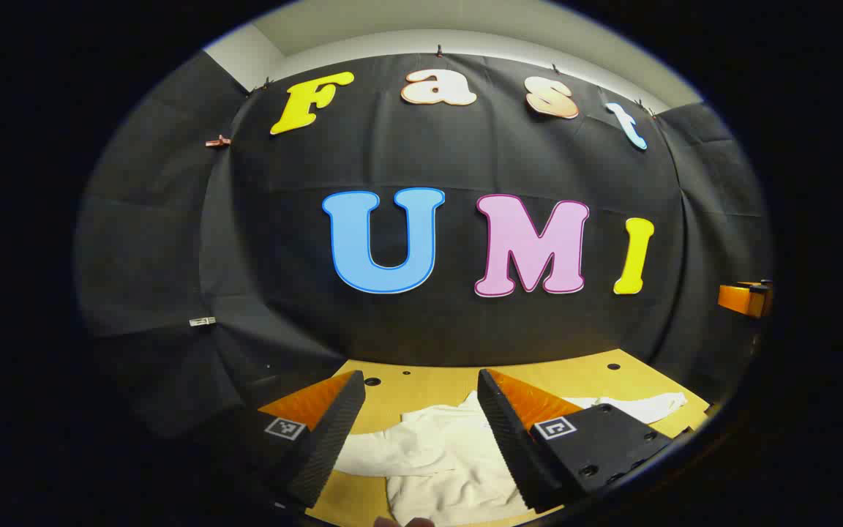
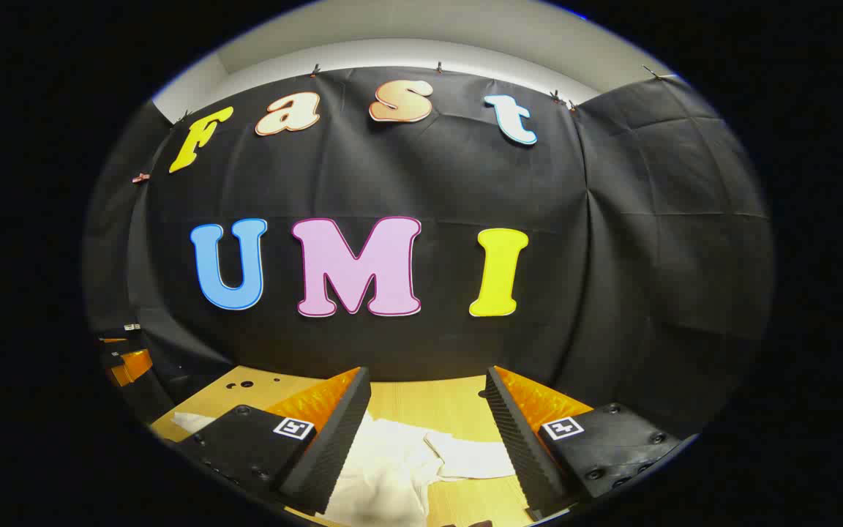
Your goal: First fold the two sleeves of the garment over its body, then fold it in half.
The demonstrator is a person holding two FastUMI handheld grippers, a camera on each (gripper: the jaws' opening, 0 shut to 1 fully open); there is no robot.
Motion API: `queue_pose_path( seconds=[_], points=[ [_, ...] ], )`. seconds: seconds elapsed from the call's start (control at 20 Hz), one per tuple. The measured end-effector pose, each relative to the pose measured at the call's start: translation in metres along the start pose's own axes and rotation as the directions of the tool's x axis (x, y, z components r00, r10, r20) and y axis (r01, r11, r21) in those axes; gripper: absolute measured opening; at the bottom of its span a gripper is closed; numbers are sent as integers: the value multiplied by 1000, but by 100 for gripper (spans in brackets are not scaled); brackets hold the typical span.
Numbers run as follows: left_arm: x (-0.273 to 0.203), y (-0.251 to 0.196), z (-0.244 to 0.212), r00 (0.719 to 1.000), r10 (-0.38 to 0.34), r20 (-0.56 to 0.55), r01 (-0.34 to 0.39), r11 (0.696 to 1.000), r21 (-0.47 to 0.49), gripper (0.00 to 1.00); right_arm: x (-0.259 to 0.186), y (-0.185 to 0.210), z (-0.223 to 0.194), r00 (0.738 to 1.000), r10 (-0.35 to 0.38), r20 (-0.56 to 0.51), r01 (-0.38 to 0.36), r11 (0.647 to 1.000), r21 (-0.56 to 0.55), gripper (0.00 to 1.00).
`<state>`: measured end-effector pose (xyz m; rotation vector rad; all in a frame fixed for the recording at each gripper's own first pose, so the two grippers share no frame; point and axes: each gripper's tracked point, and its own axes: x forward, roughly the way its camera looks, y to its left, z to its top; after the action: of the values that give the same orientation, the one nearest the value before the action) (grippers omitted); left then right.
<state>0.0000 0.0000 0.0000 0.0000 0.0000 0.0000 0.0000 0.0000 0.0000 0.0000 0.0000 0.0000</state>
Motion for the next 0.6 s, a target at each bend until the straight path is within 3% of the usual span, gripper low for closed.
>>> queue_pose_path(
  seconds=[0.1, 0.6],
  points=[
    [1, -6, 4, 1000, -25, 16, 26, 1000, -18, 98, 0, 0, -3, 1000, -3, -9, 3, 1000, -4, 96],
    [12, -7, -7, 1000, -16, -12, 15, 1000, -24, 98, 9, -10, -10, 999, -32, -33, 32, 999, -2, 96]
  ],
)
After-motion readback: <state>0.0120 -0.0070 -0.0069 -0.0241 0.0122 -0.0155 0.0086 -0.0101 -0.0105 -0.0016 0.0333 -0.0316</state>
